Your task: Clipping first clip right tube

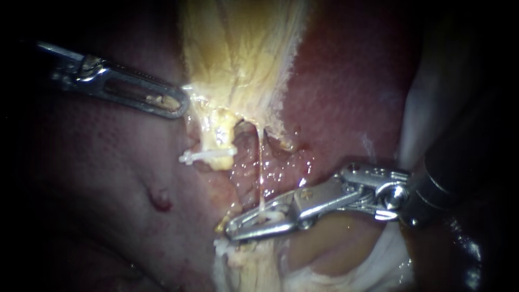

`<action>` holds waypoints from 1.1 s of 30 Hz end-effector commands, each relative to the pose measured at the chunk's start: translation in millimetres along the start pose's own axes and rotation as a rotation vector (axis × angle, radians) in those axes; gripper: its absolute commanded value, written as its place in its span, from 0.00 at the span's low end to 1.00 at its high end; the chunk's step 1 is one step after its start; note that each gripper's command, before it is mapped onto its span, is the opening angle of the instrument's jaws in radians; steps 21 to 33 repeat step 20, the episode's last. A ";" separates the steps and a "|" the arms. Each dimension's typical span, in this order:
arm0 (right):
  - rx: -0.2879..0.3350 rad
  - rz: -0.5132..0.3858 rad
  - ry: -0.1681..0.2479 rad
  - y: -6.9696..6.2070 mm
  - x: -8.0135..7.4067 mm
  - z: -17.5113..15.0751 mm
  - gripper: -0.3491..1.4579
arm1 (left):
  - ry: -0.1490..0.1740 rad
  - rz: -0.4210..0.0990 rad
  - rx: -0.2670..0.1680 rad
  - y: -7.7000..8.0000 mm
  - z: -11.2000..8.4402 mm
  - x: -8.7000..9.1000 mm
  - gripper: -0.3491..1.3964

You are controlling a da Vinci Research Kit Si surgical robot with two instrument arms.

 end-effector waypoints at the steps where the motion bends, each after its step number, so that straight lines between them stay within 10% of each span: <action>1: 0.002 0.021 0.000 0.0 0.1 -0.1 0.00 | 0.000 0.000 0.000 0.0 0.0 0.0 0.00; 33: -0.017 0.052 -0.014 0.2 0.1 -0.6 0.00 | 0.000 0.000 0.000 0.1 0.0 0.0 0.00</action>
